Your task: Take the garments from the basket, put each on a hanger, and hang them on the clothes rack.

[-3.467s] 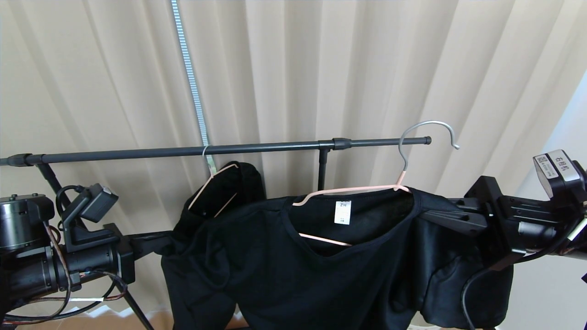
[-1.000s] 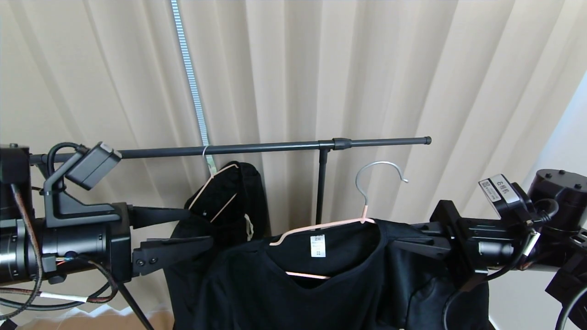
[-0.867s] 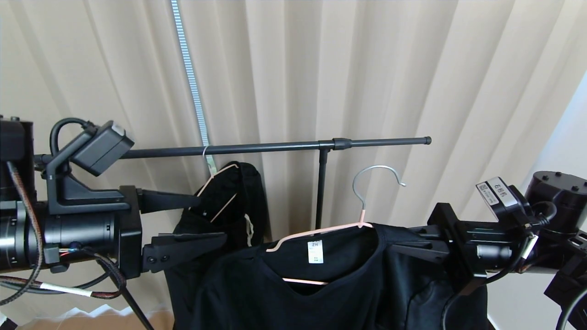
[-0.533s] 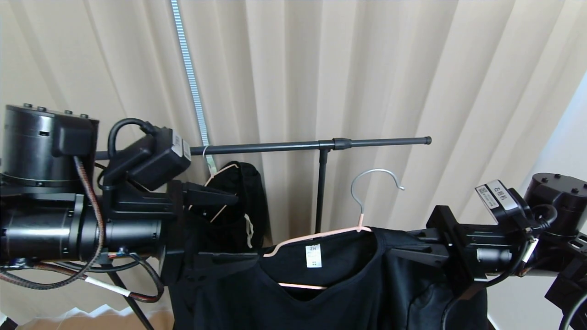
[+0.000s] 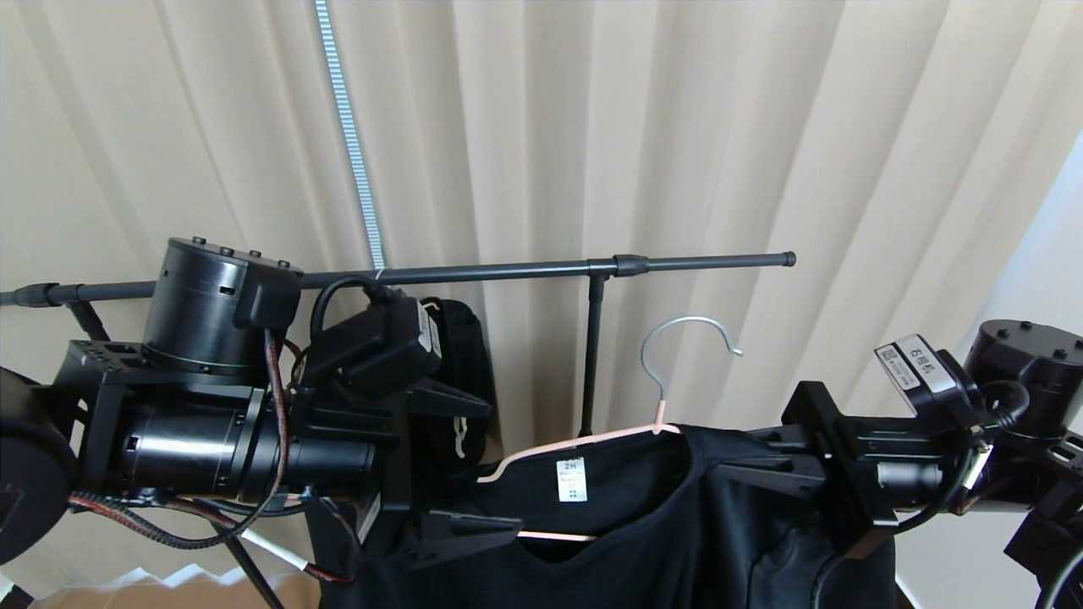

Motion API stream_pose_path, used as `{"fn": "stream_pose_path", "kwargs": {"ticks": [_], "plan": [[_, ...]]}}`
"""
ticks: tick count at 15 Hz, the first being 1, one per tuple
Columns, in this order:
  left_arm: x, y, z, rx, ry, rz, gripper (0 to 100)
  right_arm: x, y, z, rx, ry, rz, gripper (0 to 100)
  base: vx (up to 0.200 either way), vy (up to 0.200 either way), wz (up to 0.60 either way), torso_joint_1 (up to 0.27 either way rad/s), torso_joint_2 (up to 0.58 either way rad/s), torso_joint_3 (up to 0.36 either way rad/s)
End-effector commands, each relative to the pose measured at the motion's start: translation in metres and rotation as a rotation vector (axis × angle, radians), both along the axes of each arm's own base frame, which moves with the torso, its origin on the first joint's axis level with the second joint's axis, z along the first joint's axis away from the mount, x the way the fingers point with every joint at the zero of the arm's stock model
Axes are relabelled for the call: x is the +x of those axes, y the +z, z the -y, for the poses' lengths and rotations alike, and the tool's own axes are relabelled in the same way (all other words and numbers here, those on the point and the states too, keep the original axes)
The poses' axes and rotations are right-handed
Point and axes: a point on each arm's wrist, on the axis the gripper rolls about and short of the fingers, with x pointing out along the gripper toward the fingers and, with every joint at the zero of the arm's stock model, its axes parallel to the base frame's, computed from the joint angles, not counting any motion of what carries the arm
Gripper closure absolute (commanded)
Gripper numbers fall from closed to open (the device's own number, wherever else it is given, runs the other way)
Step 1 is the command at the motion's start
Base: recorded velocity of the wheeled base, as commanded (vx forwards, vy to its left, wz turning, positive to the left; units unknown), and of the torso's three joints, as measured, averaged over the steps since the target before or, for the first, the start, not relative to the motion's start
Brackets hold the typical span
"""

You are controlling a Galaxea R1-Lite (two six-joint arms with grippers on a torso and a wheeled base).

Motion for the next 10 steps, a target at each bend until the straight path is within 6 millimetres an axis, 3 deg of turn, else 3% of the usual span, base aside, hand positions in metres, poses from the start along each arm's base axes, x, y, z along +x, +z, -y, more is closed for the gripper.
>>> {"fn": "stream_pose_path", "kwargs": {"ticks": [1,9,10], "plan": [[0.0042,-0.0149,0.0050,0.029,-0.008,-0.050,0,-0.0041,0.0008,-0.0035,0.001,0.017,0.004,100,0.000,0.000,0.00,0.000,0.00,0.000],[0.0032,-0.0216,0.0138,0.044,-0.032,-0.074,0,-0.0105,0.0074,-0.0044,0.009,0.028,0.029,100,0.000,0.000,0.00,0.000,0.00,0.000],[0.0025,-0.0214,0.0142,0.044,-0.034,-0.074,100,-0.0108,0.0078,-0.0043,0.010,0.028,0.030,100,0.000,0.000,0.00,0.000,0.00,0.000]]}}
